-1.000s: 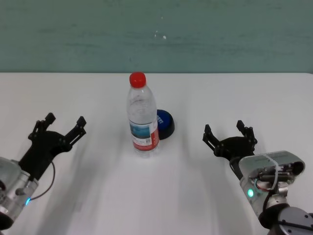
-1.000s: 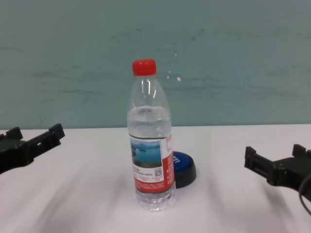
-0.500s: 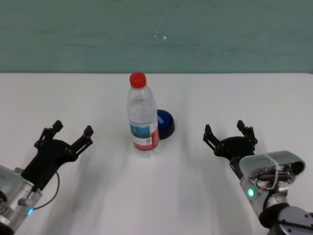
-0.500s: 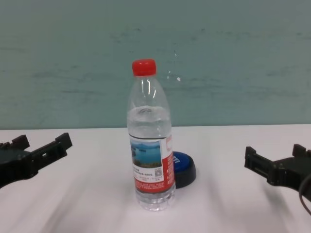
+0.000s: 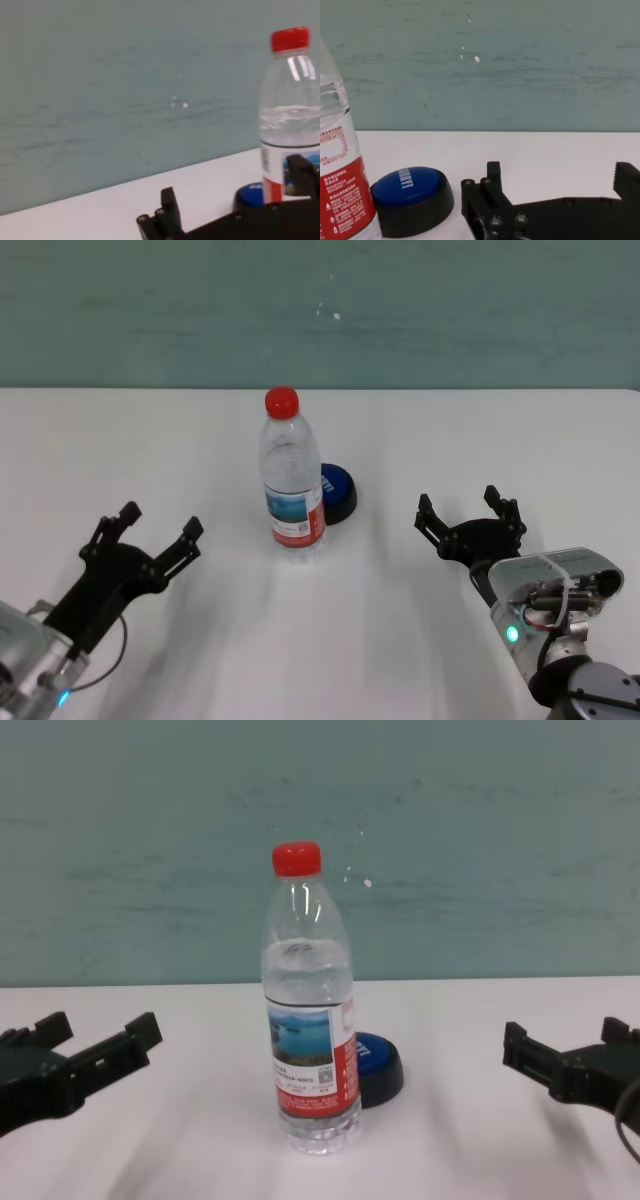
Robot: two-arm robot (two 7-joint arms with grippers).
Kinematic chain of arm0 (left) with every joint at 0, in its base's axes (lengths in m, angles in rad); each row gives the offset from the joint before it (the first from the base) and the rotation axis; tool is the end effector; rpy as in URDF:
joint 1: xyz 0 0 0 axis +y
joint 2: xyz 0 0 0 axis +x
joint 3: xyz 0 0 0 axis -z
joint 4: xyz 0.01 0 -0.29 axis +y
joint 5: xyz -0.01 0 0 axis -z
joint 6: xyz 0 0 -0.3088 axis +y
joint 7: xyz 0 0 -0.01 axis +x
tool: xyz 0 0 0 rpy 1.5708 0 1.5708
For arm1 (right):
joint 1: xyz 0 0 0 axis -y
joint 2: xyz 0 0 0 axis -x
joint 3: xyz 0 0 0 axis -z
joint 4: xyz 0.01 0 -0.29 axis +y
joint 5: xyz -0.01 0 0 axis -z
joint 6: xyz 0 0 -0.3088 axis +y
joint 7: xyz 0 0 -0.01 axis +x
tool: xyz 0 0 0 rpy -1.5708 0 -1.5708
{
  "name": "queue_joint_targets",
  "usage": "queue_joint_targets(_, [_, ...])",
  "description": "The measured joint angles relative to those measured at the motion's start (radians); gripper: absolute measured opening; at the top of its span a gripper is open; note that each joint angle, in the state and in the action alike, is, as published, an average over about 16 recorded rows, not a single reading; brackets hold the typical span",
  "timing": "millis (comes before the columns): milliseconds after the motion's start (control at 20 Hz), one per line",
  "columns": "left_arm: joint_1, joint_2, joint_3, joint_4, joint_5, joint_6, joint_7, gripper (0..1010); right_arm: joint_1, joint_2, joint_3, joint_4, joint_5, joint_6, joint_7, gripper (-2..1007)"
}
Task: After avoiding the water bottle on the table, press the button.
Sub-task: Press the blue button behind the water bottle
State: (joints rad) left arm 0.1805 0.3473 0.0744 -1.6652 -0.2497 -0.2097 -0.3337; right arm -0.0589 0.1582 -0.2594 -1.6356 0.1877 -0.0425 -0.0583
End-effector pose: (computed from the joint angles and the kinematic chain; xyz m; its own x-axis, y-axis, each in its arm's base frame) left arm 0.2750 0.0688 -0.3145 0.4288 0.8973 0.1044 -0.8977 0.4362 -0.0621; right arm 0.3002 0.0393 -0.3069 0.2045 -0.9776 -0.0507 0.9789 0.2044 0.0063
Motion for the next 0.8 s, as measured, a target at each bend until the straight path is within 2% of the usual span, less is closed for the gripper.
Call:
queue_joint_targets(350, [0.017, 0.006, 0.004, -0.013, -0.004, -0.007, -0.005, 1010, 0.000, -0.003, 0.006, -0.004, -0.003, 0.010, 0.019, 1004])
queue_joint_targets(800, [0.018, 0.006, 0.004, -0.013, -0.004, -0.007, -0.005, 1010, 0.009, -0.008, 0.028, -0.011, -0.009, 0.047, 0.068, 1004])
